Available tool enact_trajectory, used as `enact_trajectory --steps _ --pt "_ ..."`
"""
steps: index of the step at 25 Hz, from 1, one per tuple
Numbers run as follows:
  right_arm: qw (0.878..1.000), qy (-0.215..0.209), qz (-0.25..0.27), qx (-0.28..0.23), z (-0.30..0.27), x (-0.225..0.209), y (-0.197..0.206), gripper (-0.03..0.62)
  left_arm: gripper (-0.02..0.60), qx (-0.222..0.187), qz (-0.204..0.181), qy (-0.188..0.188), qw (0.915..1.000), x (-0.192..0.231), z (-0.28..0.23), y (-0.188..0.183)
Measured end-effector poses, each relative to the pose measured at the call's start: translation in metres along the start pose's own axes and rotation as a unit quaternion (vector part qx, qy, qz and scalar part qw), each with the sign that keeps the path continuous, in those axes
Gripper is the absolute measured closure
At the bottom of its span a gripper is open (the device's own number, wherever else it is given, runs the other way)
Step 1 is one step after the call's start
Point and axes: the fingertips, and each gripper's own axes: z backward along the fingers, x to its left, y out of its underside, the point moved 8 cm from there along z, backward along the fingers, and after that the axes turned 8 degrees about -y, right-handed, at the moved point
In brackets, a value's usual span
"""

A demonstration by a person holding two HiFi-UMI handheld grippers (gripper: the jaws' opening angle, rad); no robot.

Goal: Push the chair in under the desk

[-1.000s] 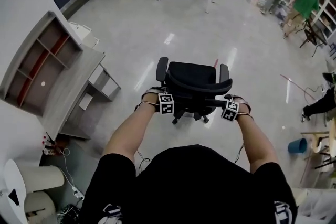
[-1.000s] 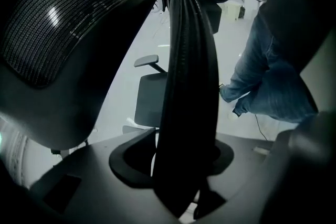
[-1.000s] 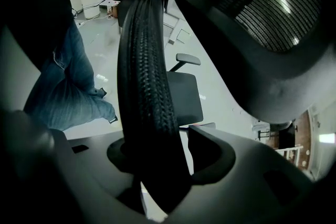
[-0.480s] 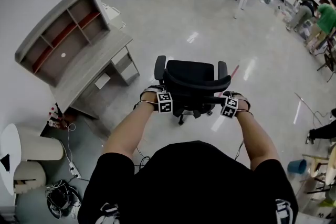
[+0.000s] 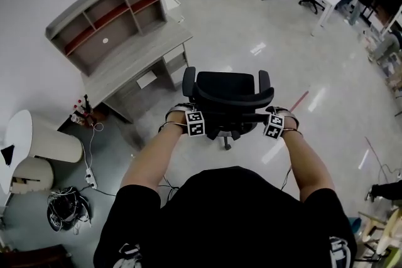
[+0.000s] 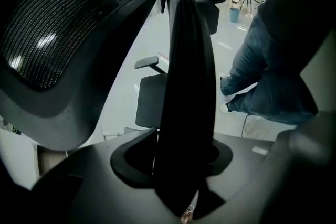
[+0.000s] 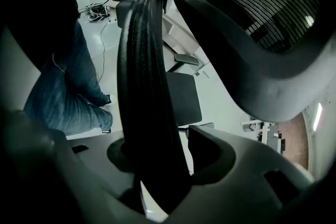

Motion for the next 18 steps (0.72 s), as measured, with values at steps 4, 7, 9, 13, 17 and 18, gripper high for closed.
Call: enact_trajectory --steps 4,7,9,13,17,18 --pt "0.999 -0.007 0.038 -0.011 -0.007 -0.003 -0.043 0.388 0.411 0.014 0.031 -0.007 0.9994 -0.015 0.014 0.042" --pt "0.998 -0.010 0.066 -0.019 -0.010 -0.002 -0.073 0.388 0.416 0.027 0.055 -0.012 0.9980 -0.030 0.027 0.070" --pt "0.996 -0.011 0.085 -0.025 -0.014 -0.001 -0.093 0.388 0.419 0.035 0.071 -0.016 0.9967 -0.039 0.034 0.088" --pt "0.992 -0.015 0.120 -0.037 -0.021 0.000 -0.135 0.388 0.419 0.057 0.104 -0.020 0.9928 -0.056 0.047 0.125" --pt "0.986 -0.019 0.156 -0.049 -0.026 0.001 -0.176 0.388 0.420 0.074 0.137 -0.022 0.9876 -0.075 0.060 0.159" --pt "0.985 -0.020 0.165 -0.053 -0.028 0.001 -0.187 0.388 0.420 0.078 0.145 -0.024 0.9860 -0.079 0.064 0.167"
